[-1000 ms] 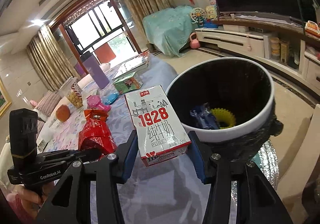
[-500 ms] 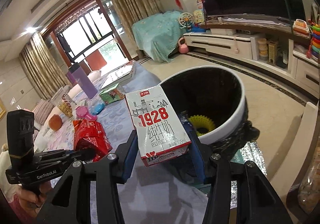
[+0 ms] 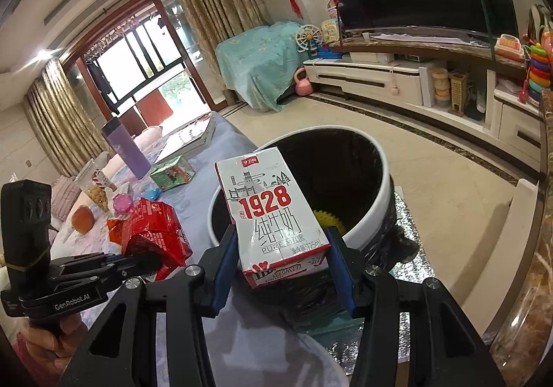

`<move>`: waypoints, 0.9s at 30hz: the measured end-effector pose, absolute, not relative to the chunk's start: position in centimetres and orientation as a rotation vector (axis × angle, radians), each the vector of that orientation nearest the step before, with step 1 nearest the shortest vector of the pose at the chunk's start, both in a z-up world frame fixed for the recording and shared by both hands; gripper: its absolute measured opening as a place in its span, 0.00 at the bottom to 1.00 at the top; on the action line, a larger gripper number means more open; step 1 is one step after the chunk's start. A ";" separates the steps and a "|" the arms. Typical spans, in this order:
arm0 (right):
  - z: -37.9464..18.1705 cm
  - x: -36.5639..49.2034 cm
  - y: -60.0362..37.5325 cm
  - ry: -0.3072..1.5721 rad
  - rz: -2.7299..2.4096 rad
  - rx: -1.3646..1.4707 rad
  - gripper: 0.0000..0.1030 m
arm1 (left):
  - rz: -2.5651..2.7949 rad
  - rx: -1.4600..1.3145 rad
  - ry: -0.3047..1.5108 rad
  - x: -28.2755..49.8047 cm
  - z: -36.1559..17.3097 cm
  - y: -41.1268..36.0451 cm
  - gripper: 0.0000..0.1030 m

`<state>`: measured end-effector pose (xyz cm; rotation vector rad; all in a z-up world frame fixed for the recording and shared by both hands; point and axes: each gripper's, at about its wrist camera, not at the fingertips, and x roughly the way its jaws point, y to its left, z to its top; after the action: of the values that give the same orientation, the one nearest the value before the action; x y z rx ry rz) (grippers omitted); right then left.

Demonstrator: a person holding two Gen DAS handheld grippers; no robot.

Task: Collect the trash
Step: 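Carry both items over the bin and open both grippers to drop them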

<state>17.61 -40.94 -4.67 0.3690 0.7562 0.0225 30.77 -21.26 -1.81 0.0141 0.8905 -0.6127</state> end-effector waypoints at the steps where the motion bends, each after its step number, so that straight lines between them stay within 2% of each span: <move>1: -4.6 17.7 -41.1 0.757 0.020 0.368 0.49 | -0.615 0.018 0.889 31.0 -1.8 -21.5 0.09; 27: -4.6 21.3 -43.5 0.788 -0.005 0.331 0.49 | -0.631 0.038 0.918 36.2 -2.4 -26.1 0.10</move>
<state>21.27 -43.47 -4.57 0.3310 0.7875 -0.0046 36.22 -26.12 -2.37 0.0385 0.9179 -0.6306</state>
